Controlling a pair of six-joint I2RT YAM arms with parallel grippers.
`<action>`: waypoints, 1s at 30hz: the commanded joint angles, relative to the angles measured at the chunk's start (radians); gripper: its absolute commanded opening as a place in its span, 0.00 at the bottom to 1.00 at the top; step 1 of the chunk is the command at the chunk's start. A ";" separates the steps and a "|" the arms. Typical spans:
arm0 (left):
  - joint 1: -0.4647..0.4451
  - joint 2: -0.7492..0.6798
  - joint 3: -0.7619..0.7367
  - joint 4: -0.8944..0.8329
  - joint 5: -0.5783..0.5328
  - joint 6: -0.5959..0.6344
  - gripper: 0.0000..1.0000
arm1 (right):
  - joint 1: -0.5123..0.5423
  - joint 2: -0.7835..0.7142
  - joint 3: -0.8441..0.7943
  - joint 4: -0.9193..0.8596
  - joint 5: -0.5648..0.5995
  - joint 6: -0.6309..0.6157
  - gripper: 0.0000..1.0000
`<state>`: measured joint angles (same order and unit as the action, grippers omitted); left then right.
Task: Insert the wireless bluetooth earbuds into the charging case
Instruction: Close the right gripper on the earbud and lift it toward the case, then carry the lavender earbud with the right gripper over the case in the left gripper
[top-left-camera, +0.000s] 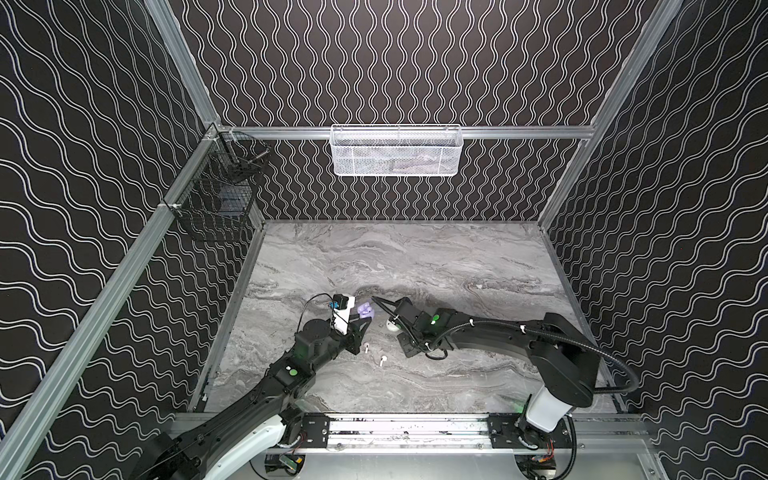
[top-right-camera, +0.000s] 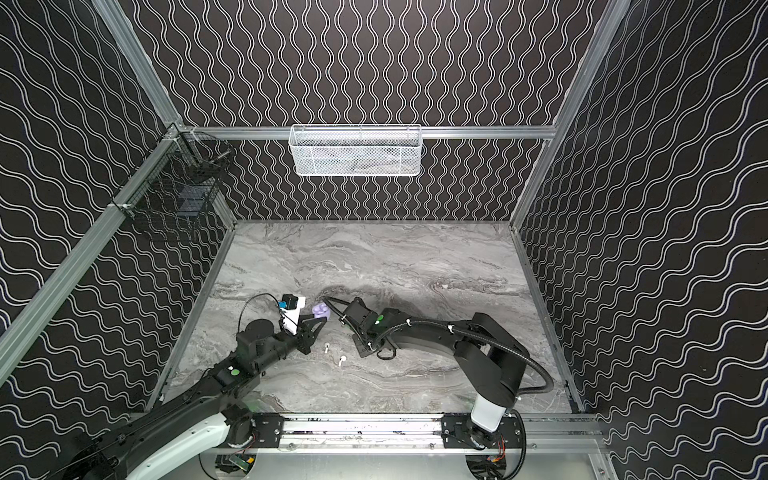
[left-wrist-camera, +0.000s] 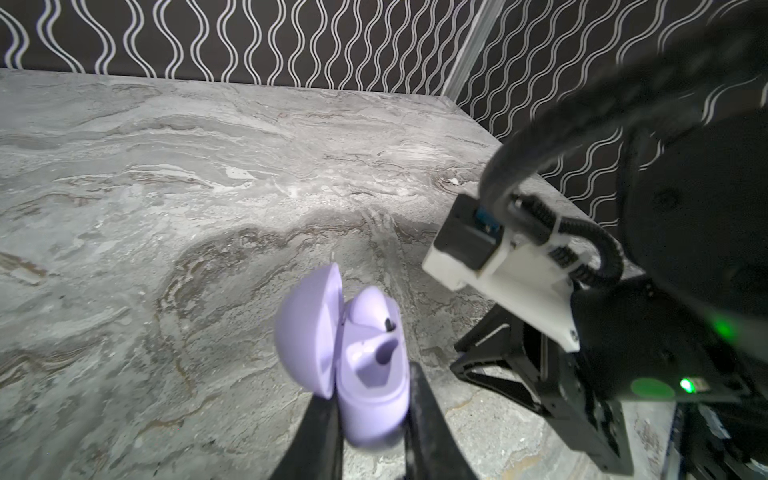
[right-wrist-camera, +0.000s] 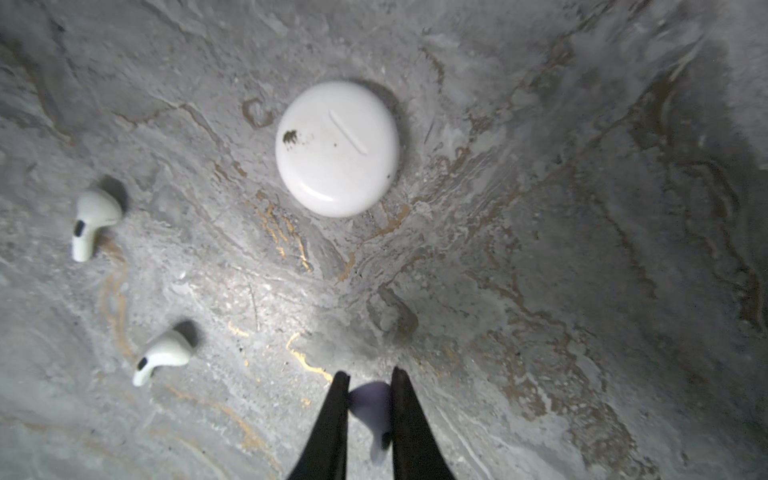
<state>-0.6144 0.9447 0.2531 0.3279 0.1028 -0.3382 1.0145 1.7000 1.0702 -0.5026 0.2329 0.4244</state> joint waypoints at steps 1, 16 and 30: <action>0.003 0.002 -0.007 0.094 0.072 -0.004 0.11 | 0.001 -0.048 -0.014 0.035 0.043 0.054 0.16; 0.002 0.081 -0.008 0.219 0.237 -0.007 0.10 | 0.012 -0.268 0.047 0.017 0.134 0.118 0.16; 0.001 0.115 -0.003 0.257 0.279 -0.016 0.11 | 0.066 -0.260 0.181 0.015 0.155 0.096 0.15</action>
<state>-0.6144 1.0550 0.2424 0.5270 0.3626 -0.3412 1.0714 1.4311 1.2278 -0.4904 0.3656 0.5297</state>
